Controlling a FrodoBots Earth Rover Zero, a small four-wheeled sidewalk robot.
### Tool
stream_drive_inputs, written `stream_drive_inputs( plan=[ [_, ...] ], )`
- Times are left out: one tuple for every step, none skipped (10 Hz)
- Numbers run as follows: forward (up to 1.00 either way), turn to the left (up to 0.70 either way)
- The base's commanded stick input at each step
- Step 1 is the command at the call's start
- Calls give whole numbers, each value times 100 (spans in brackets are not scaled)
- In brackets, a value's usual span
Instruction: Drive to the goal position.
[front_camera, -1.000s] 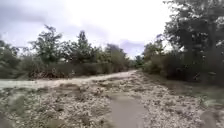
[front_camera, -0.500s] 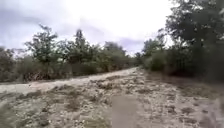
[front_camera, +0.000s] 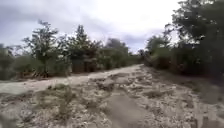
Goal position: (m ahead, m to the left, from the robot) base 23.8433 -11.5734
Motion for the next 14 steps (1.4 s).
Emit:
stream_drive_inputs(
  plan=[
    [70,0],
    [70,0],
    [70,0],
    [70,0],
    [70,0],
    [70,0],
    [70,0],
    [70,-29],
    [70,-35],
    [70,-35],
    [70,-35],
    [70,-35],
    [70,-35],
    [70,-35]
  ],
)
